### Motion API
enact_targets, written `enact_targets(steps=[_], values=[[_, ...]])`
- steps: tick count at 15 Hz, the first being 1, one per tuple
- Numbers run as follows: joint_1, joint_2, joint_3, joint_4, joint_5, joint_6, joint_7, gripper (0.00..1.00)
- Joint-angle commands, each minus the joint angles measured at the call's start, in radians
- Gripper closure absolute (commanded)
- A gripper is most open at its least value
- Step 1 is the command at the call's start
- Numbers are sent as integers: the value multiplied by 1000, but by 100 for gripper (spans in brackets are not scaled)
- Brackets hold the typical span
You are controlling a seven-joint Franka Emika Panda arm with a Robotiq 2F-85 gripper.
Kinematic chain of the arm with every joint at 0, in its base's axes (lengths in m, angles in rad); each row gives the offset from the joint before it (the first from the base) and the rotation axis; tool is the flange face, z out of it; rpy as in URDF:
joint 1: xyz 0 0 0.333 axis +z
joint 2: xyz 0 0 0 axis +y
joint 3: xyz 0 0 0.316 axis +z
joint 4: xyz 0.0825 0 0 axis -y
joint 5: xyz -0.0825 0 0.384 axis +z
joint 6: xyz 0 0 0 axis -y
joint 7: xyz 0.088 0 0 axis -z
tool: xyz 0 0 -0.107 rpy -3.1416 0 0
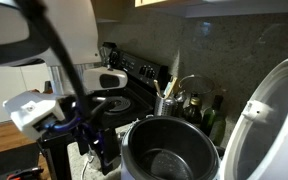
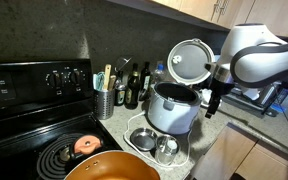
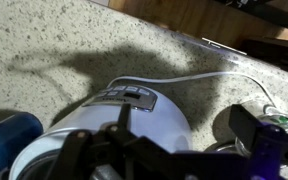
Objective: Remove the jar from the silver pot and put it inside the rice cooker
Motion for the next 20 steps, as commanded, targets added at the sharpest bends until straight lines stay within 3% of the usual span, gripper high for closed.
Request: enact_targets(steps=[1, 11, 14, 15, 20], values=[[54, 32, 5, 21, 49, -37, -112, 0], [171, 52, 64, -29, 157, -63, -246, 0], [176, 56, 102, -42, 174, -79, -189, 0], [181, 54, 85, -28, 187, -103, -252, 0], [168, 59, 98, -38, 172, -73, -229, 0]])
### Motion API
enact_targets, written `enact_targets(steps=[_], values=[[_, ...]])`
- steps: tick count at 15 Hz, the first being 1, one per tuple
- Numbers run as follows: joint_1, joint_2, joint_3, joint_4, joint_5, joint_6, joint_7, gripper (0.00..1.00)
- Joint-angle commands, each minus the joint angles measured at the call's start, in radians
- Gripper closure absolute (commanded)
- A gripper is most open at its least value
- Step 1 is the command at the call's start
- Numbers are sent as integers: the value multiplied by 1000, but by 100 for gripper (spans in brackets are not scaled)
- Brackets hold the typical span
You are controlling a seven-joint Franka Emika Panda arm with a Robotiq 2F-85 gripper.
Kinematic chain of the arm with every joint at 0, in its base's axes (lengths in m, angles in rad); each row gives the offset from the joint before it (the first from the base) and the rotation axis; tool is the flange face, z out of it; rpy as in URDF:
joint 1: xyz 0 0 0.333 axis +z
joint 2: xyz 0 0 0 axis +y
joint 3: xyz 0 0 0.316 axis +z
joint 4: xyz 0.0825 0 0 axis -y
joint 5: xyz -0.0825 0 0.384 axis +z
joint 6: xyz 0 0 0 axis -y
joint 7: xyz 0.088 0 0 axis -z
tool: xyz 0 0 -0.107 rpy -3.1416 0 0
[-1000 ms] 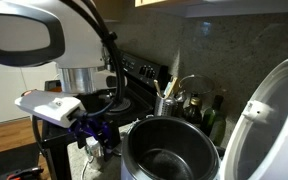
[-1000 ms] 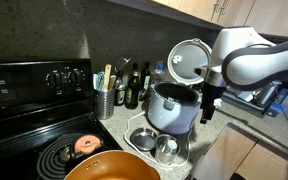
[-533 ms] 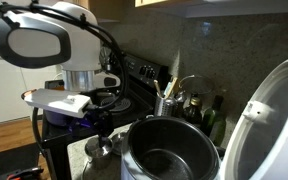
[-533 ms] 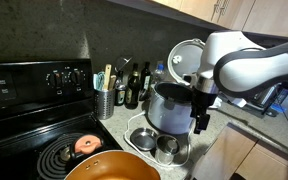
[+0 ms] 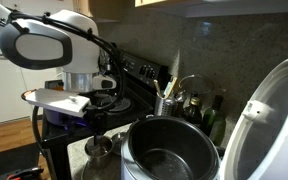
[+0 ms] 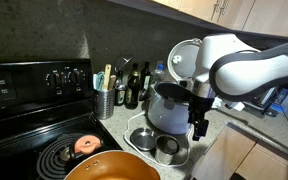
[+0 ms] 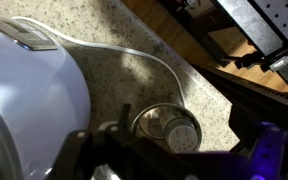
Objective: Remove the jar from the silver pot and put it inside the rice cooker
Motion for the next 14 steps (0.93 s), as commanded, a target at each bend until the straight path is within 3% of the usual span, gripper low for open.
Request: enact_targets(steps=[1, 14], values=[[-13, 1, 13, 1, 6, -1, -5, 0], [8, 87, 52, -3, 105, 126, 124, 0]])
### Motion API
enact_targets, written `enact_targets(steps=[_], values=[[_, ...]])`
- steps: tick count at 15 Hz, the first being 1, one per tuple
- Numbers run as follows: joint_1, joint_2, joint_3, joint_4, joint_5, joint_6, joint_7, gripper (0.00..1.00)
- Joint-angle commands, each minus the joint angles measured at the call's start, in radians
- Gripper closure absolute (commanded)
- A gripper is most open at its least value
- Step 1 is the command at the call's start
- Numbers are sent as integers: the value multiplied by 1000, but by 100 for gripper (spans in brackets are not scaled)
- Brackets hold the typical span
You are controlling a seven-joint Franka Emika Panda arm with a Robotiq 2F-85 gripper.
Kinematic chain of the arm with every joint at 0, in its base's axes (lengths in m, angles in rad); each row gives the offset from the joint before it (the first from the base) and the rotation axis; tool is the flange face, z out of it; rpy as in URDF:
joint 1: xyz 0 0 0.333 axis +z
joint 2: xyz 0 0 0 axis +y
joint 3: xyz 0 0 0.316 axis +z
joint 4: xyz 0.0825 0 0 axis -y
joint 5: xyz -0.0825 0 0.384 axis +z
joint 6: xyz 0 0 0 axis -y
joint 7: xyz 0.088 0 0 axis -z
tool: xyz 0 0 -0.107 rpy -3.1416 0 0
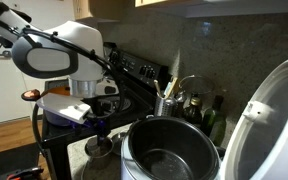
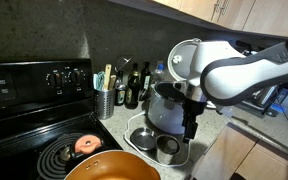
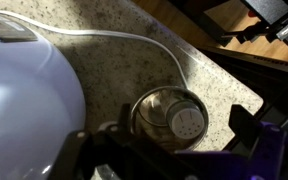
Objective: Remove the jar from the silver pot and put it inside the rice cooker
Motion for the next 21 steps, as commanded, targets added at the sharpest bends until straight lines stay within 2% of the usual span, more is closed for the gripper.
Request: enact_targets(steps=[1, 10, 21], values=[[12, 17, 40, -9, 30, 40, 50, 0], [5, 71, 71, -46, 21, 101, 188, 0], [4, 166, 77, -36, 31, 250, 254, 0]])
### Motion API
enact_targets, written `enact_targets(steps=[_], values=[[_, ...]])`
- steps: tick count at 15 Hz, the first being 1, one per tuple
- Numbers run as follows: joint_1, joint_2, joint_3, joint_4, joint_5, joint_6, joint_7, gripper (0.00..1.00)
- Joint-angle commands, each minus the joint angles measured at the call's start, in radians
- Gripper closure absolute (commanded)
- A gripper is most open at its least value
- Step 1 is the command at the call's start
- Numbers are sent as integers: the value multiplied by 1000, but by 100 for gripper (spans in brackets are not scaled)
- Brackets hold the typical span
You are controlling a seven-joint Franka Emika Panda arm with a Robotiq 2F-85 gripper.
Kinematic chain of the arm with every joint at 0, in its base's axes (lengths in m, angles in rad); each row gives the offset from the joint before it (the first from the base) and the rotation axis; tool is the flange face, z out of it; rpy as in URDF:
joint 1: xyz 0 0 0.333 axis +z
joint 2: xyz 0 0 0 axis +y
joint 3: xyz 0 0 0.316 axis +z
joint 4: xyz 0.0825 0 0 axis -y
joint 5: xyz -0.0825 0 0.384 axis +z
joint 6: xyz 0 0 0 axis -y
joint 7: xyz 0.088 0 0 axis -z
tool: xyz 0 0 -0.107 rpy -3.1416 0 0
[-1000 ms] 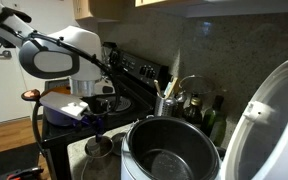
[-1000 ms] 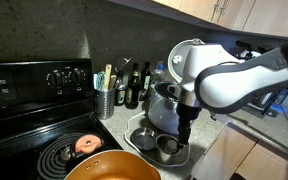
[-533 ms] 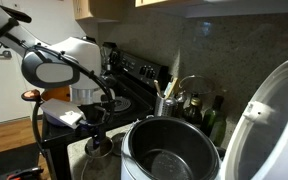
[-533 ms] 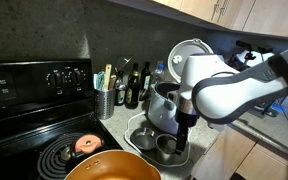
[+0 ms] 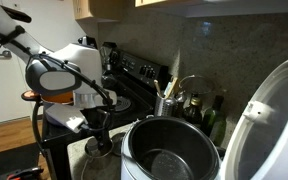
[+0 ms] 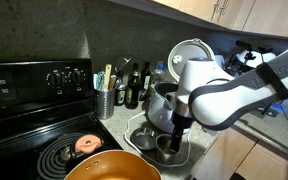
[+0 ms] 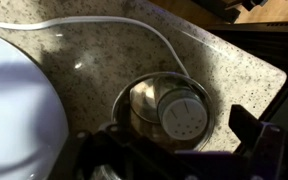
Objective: Remove the jar from the silver pot and put it inside the rice cooker
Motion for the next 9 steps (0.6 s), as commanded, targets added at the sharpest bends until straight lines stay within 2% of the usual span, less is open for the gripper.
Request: enact_targets(steps=[1, 8, 9], values=[[-8, 42, 18, 4, 15, 59, 26, 0], [-7, 73, 36, 9, 20, 140, 33, 0], [-8, 71, 38, 8, 19, 142, 36, 8]])
